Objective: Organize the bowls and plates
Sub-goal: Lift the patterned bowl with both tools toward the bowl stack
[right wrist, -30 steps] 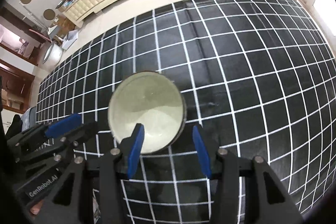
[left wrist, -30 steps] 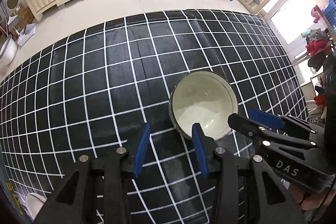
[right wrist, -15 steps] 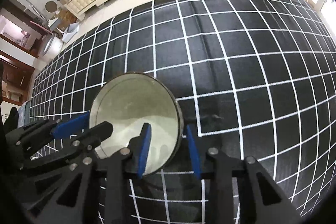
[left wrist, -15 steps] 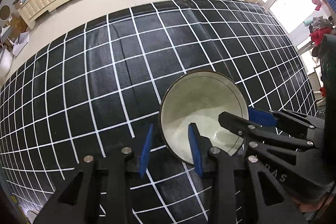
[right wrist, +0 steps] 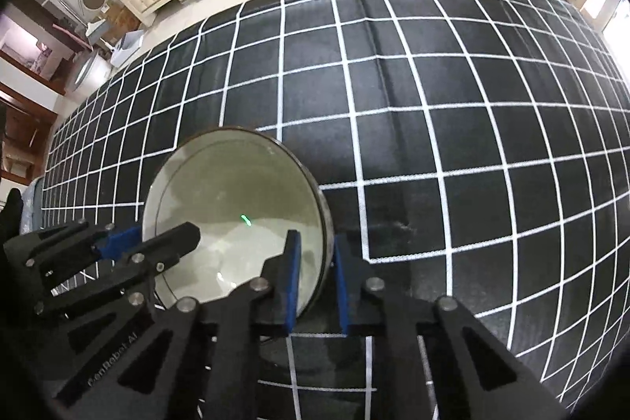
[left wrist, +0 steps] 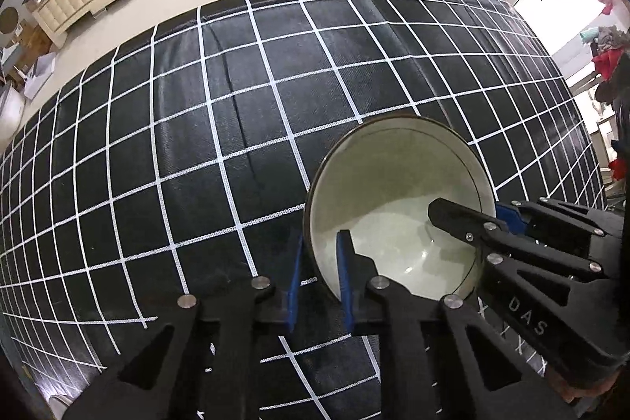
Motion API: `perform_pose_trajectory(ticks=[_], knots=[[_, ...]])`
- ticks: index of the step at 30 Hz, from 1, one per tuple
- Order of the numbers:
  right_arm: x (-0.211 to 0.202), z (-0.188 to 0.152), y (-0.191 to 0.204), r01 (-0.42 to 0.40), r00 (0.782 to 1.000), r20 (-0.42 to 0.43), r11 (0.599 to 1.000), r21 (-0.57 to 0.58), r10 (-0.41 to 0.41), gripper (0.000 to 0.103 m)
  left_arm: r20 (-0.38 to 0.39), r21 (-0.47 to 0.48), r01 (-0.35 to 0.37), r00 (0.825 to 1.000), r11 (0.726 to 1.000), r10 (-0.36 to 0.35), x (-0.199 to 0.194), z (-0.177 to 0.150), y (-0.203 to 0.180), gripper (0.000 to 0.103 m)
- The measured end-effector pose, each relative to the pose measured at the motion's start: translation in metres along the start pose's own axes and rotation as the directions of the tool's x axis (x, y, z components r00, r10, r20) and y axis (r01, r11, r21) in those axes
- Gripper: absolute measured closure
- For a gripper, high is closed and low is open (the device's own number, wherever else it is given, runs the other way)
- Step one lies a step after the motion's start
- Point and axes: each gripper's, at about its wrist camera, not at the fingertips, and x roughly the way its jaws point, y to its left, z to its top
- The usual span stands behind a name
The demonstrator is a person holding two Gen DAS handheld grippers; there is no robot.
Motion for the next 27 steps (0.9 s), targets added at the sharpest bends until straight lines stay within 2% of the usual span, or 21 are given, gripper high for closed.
perform_pose_trajectory(ticks=[6, 10, 15, 22, 27], knots=[[-0.006, -0.005, 0.009, 0.037, 0.999, 0.016, 0.999, -0.028, -0.036, 0.086, -0.006, 0.022, -0.032, 0.999, 0.999, 0.032, 0.003, 0.001, -0.009, 0.089], [-0.017, -0.008, 0.007, 0.008, 1.000, 0.024, 1.000, -0.001, -0.008, 0.088, -0.028, 0.021, -0.022, 0.999, 1.000, 0.023, 0.003, 0.002, -0.016, 0.089], [-0.031, -0.016, 0.015, 0.028, 0.999, 0.037, 0.999, -0.029, -0.027, 0.088, -0.028, 0.043, -0.041, 0.999, 0.998, 0.042, -0.004, -0.006, -0.021, 0.089], [-0.050, -0.024, 0.035, 0.013, 0.998, 0.059, 1.000, -0.018, -0.012, 0.090, 0.008, 0.051, -0.046, 0.999, 0.998, 0.046, -0.033, -0.024, -0.022, 0.089], [-0.068, -0.039, 0.061, 0.015, 0.997, 0.082, 0.999, -0.041, -0.012, 0.090, 0.043, 0.020, -0.051, 0.998, 0.998, 0.050, -0.064, -0.046, -0.017, 0.089]])
